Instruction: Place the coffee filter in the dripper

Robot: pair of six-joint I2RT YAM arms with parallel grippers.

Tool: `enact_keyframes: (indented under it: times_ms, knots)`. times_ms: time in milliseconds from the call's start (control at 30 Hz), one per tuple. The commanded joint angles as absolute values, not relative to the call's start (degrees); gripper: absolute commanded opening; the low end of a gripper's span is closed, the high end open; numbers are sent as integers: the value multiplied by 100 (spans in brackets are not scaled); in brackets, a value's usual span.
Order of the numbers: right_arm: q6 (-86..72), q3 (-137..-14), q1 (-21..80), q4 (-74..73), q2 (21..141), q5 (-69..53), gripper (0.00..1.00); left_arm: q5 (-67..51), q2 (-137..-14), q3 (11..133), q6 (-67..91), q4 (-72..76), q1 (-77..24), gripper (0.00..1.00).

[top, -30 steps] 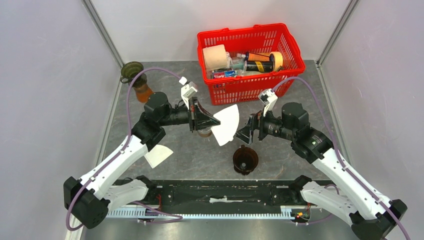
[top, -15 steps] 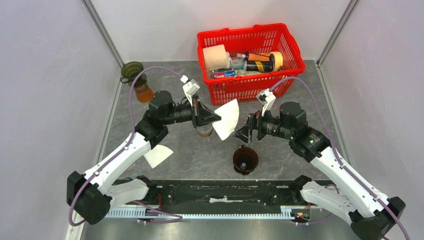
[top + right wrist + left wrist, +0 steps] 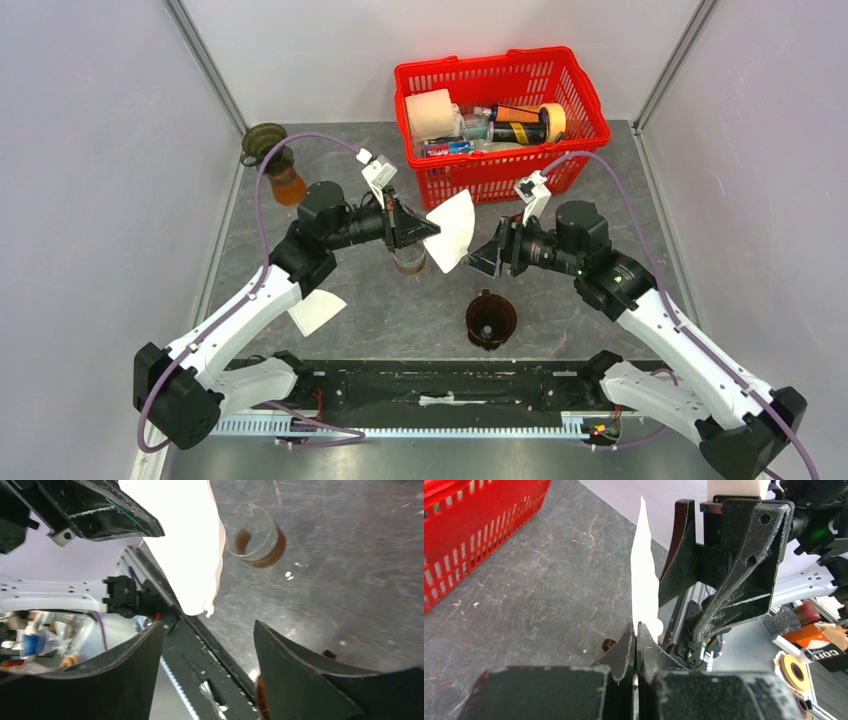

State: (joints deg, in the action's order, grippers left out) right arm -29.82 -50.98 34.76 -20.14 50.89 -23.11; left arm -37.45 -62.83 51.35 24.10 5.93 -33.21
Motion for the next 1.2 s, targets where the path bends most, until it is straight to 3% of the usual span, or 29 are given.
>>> enact_keyframes:
  times_ms: [0,100,233,800,1000,1167]
  knots:
    - [-3609,-5332,3486,-1569,5502,-2900,70,-3399,-6228,5319,2291,600,-3349,2]
    - [-3677,-5447,3489,-1673,5780,-2822,58,-3278,-6233,5348,2222,525,-3366,2]
    - [-3809,-5441,3488,-1520,5929,-2863,50,-3102,-6268,5396,2095,336,-3387,2]
    - [-3880,-5552,3487,-1244,6204,-2698,48,-3041,-6387,5511,1999,220,-3418,2]
    - [-3908,-5572,3488,-1261,6181,-2692,37,-3034,-6384,5515,1995,220,-3426,2]
    - [-3924,-5591,3487,-1310,6162,-2712,22,-2966,-6391,5515,1991,211,-3419,2]
